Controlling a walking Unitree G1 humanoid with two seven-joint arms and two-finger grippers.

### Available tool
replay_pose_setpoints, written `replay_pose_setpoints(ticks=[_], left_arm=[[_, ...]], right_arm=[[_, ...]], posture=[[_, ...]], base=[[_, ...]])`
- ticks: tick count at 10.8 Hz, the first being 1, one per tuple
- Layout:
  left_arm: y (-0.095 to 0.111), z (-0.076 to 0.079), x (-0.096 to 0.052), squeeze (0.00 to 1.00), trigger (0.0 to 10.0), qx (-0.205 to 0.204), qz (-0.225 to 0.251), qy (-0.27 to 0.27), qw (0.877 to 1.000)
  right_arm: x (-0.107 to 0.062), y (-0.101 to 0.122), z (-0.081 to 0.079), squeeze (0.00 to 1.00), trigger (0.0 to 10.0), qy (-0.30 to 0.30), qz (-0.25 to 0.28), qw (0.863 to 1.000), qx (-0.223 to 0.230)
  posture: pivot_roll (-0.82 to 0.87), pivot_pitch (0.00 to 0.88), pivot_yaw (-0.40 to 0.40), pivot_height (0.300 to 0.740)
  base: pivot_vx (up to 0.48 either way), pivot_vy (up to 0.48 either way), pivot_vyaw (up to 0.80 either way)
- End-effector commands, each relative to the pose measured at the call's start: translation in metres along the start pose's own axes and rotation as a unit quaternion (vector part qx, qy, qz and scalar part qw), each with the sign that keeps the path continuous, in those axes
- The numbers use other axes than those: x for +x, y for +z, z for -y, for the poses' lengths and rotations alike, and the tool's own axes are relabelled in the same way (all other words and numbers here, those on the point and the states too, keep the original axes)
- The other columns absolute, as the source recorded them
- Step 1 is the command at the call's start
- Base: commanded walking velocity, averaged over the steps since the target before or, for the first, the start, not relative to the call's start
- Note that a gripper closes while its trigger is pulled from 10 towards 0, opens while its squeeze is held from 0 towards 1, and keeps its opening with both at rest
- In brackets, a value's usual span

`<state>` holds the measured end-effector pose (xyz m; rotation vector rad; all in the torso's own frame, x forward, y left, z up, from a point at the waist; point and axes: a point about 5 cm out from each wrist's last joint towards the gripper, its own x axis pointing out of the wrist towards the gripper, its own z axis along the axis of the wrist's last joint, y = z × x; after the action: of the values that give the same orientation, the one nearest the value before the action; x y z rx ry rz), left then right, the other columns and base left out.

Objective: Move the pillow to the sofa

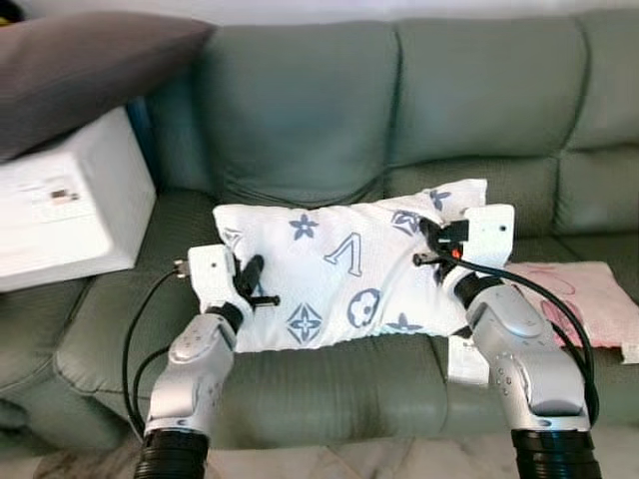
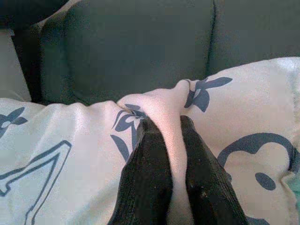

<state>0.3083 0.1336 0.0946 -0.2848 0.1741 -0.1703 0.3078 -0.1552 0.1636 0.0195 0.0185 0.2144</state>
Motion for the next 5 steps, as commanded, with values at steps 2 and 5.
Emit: replay_pose_setpoints(ticks=[2,5], left_arm=[[0.0067,0.0009,0.0036,0.0,10.0,0.022,0.015,0.005,1.0],[0.008,-0.0022,0.0039,0.0,10.0,0.032,0.022,0.007,0.999]], right_arm=[[-0.0017,0.0045,-0.0007,0.0,10.0,0.006,0.011,1.0,0.003],[-0.0035,0.0003,-0.0012,0.0,10.0,0.006,0.007,1.0,0.007]], posture=[[-0.28,0.026,0.034,0.74],[-0.28,0.033,0.037,0.74]], base=[[0.0,0.0,0.0],[0.0,0.0,0.0]])
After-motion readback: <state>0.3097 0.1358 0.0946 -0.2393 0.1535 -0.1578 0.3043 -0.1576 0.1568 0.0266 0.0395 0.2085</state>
